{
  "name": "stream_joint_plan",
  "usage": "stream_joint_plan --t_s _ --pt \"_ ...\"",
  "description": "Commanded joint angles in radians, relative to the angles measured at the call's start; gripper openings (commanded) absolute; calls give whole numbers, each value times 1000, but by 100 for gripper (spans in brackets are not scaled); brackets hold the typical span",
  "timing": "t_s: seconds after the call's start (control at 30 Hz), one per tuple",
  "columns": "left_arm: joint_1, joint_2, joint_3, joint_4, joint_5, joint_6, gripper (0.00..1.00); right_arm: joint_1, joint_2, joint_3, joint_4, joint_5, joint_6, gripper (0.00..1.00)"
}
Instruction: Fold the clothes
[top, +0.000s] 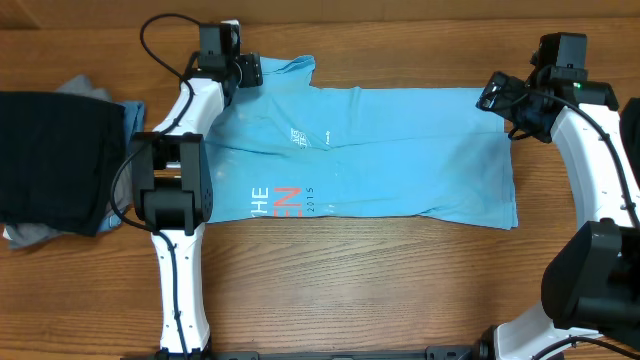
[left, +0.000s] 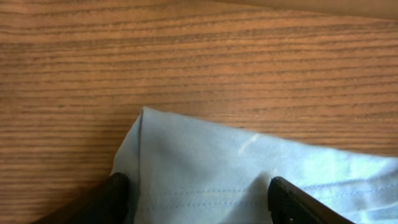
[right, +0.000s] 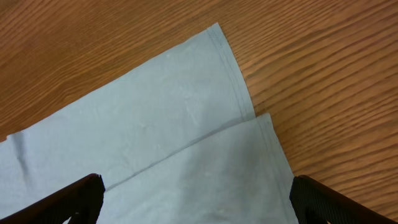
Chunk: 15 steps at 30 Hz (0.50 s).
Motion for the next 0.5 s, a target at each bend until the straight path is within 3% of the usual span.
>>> stream_joint_plan --t_s 0.0,0.47 --pt "-4 50 -8 -2 -3 0 75 -3 -5 16 6 -2 -2 100" --pt "-4 48 56 4 -3 0 69 -3 -5 16 6 -2 -2 100"
